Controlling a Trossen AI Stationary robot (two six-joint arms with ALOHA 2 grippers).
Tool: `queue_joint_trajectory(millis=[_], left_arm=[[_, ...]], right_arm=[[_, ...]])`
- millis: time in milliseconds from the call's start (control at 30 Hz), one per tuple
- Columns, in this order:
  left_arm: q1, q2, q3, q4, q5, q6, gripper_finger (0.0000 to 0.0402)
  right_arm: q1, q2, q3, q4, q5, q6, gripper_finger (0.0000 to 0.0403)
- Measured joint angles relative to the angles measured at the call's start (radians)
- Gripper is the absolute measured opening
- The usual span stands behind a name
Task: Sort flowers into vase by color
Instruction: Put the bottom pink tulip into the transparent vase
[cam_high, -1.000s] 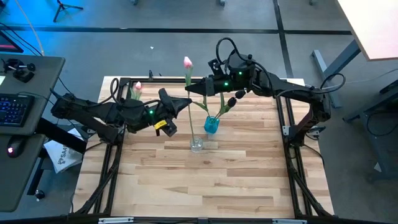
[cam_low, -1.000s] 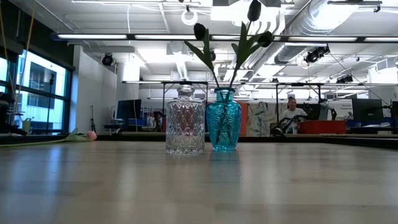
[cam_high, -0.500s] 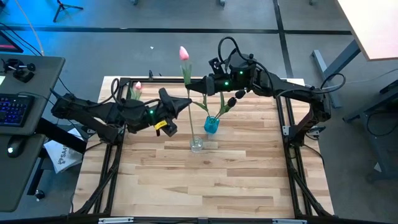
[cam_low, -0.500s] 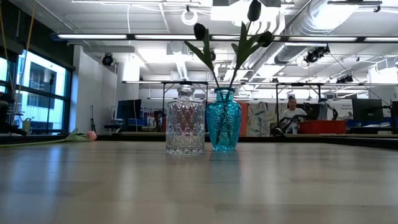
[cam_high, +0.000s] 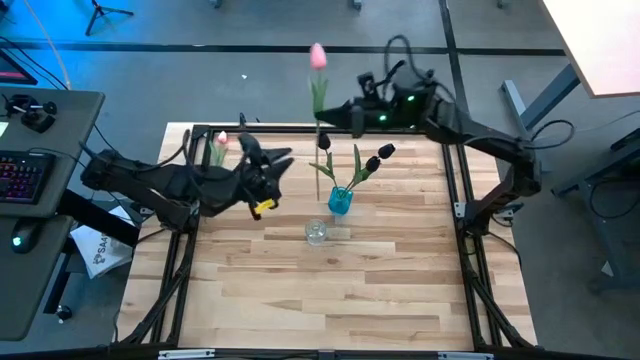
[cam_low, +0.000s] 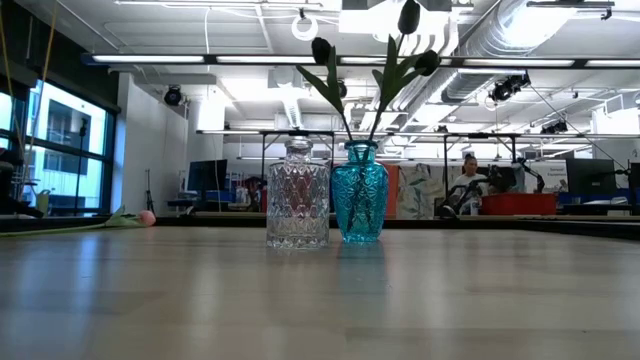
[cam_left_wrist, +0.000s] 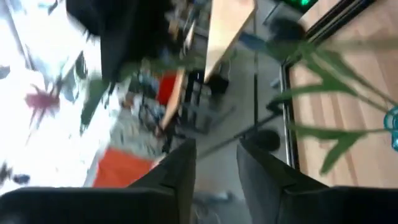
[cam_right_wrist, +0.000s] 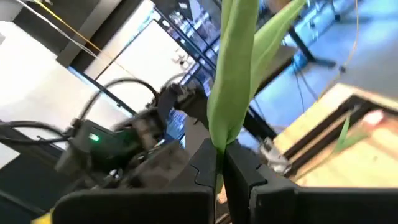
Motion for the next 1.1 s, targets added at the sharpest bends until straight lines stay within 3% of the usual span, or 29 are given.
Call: queue_joint_trajectory(millis=[133,300,400,533,667,867,1100], left_arm=[[-0.006,-0.061,0.0,-0.18,-0.063,-0.305,0.0126],[-0.002,-0.164,0.0,-0.456,0.045,-0.9,0.014],[-0.003,-0.215,-0.019,-0.527,0.078,-1.115,0.0141],[-0.021,-0.282,-0.114,-0.477,0.087,-1.184,0.0141],[-0.031,-0.347,-0.238,-0.315,0.186,-1.189,0.0141],[-0.031,-0.42,-0.458,0.103,0.352,-1.189,0.0141],[-0.028,-0.471,-0.652,0.401,0.306,-1.21,0.0141]], right_arm=[[-0.003,-0.042,0.0,-0.029,-0.024,-0.108,0.0003],[0.086,-0.053,-0.001,-0.12,-0.042,-0.265,0.0003],[0.17,-0.046,-0.062,-0.14,-0.045,-0.364,0.0003],[0.257,-0.042,-0.251,-0.015,-0.046,-0.452,0.0004],[0.288,-0.042,-0.491,0.317,-0.039,-0.441,0.0004],[0.291,-0.042,-0.704,0.823,0.156,-0.471,0.0002],[0.333,-0.042,-0.769,0.827,0.37,-0.591,0.0001]])
